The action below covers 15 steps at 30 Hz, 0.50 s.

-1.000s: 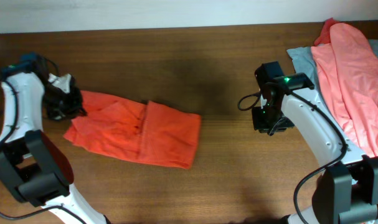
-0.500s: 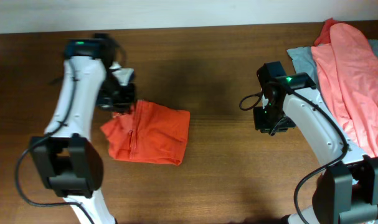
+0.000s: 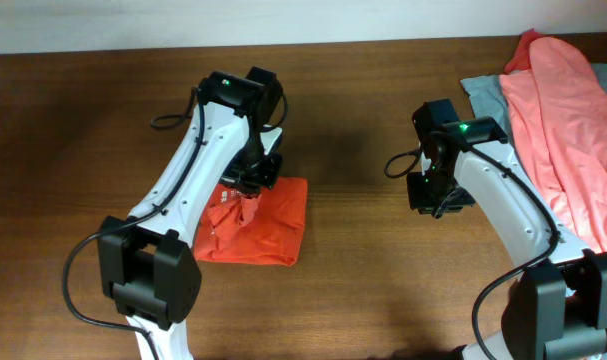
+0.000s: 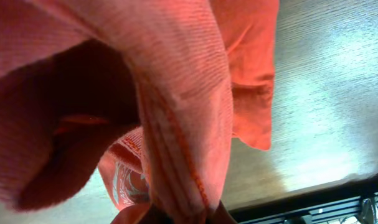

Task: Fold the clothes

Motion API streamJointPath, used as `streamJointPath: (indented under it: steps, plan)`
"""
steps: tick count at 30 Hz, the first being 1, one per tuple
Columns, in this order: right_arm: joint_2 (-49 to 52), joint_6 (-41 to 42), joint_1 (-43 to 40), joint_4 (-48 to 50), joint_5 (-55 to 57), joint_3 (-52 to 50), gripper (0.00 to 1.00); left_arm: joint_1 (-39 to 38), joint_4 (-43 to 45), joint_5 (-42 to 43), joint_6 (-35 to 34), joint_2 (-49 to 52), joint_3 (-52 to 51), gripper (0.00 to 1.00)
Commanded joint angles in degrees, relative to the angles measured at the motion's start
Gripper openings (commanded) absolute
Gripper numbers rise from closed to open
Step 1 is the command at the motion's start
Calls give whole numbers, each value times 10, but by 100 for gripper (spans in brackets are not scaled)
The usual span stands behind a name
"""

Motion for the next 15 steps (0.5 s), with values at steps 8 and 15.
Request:
streamJointPath:
  steps: [8, 15]
  plan:
    - [1, -5, -3, -3, 11, 2, 25, -5, 29, 11, -49, -14, 8, 7]
    - [1, -4, -3, 0, 11, 2, 25, -35, 62, 117, 15, -14, 8, 36]
